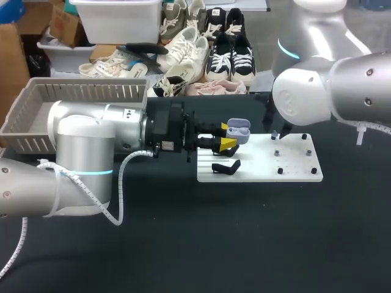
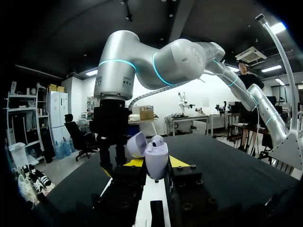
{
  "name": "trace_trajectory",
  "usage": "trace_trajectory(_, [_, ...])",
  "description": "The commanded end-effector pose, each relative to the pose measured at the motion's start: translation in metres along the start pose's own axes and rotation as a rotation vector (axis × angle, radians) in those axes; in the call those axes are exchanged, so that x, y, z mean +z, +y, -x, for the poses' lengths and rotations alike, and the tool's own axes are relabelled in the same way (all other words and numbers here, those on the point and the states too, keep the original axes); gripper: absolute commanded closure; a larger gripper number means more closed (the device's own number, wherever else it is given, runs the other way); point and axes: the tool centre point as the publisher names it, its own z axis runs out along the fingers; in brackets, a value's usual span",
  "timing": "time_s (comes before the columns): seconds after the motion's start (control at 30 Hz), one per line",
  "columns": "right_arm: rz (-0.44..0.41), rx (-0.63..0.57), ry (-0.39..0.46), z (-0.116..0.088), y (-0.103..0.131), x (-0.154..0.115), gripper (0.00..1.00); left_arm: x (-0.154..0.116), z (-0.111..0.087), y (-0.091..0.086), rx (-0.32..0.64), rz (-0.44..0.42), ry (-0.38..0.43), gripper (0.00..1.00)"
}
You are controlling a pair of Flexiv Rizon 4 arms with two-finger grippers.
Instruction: Pick up each earbud case from the left stands, insert the matching earbuds, close the lid, and place the case in the box.
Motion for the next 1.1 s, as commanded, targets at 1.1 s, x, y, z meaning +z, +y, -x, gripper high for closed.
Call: trace_trajectory(1.1, [-0.01,-0.01,0.013,-0.0025,0.0011,0.0057,1.0,0.0001,-0.0005,0.0003,0.001,0.001,-0.001,1.0])
